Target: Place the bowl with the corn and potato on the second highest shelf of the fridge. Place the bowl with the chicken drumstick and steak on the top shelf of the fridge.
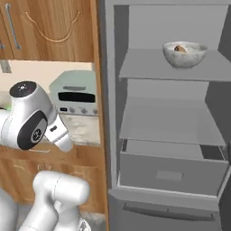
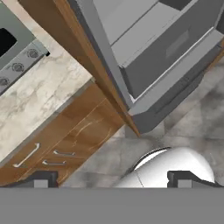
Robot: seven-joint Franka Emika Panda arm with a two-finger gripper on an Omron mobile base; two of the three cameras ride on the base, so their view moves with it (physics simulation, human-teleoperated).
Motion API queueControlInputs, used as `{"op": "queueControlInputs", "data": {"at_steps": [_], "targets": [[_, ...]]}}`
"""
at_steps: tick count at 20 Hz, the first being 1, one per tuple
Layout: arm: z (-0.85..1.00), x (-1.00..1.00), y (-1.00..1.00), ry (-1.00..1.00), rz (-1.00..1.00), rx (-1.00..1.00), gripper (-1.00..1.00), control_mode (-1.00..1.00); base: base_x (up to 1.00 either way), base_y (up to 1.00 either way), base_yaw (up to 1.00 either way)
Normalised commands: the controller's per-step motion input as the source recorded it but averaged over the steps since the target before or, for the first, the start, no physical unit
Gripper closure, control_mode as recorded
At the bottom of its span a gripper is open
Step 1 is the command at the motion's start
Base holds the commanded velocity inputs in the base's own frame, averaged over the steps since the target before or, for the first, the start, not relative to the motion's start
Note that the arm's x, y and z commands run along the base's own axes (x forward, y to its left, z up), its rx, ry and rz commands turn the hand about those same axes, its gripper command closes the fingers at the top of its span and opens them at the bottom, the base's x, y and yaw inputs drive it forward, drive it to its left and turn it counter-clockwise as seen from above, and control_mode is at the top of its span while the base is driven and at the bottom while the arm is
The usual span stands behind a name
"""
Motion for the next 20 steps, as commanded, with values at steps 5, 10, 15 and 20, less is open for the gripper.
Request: {"op": "queueControlInputs", "data": {"at_steps": [5, 10, 15, 20], "targets": [[0.0, 0.0, 0.0, 0.0, 0.0, 0.0, -1.0, 1.0, 0.96, 1.0, 0.08], [0.0, 0.0, 0.0, 0.0, 0.0, 0.0, -1.0, 1.0, 0.68, 1.0, 0.0], [0.0, -0.09, 0.4, -0.02, 0.06, 0.0, -1.0, -1.0, -0.1, 0.6, 0.01], [-0.7, 0.35, 0.35, -0.01, 0.18, 0.06, -1.0, -1.0, 0.0, 0.0, 0.0]]}}
